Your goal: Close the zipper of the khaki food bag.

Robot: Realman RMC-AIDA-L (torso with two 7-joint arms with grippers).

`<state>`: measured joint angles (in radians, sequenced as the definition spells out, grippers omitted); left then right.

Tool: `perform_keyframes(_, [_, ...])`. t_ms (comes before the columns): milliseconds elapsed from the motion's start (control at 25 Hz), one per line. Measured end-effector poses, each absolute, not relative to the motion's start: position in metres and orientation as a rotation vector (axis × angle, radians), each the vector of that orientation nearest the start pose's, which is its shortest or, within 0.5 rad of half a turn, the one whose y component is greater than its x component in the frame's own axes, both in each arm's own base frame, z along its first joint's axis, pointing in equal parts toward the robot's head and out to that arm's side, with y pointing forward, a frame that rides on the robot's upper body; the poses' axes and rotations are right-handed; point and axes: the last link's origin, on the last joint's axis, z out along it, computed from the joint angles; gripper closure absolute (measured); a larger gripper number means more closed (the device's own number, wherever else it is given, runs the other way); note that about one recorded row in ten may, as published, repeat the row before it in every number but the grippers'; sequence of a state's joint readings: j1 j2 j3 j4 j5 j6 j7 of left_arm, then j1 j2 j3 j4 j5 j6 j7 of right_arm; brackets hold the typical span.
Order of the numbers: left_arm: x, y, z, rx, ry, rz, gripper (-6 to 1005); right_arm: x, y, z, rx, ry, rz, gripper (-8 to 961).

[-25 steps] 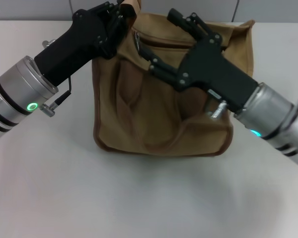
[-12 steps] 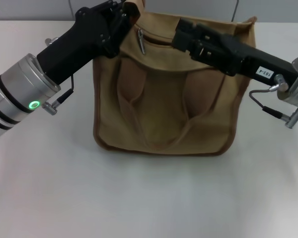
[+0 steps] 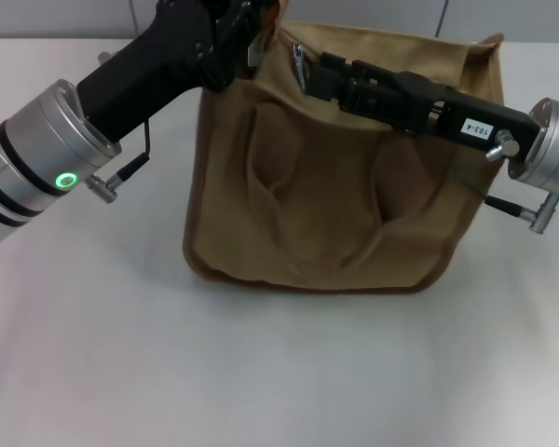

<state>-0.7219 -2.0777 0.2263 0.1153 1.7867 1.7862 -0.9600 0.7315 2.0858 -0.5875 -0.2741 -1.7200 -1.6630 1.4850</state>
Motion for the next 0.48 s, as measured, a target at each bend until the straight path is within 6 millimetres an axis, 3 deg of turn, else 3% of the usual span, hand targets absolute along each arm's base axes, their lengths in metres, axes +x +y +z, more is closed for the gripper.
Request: perform_keyframes(480, [-0.183, 0.341, -0.007, -2.270, -0.375, -1.628, 933, 0.171, 0.345, -0.040, -2.695, 0.948, 1.406, 150])
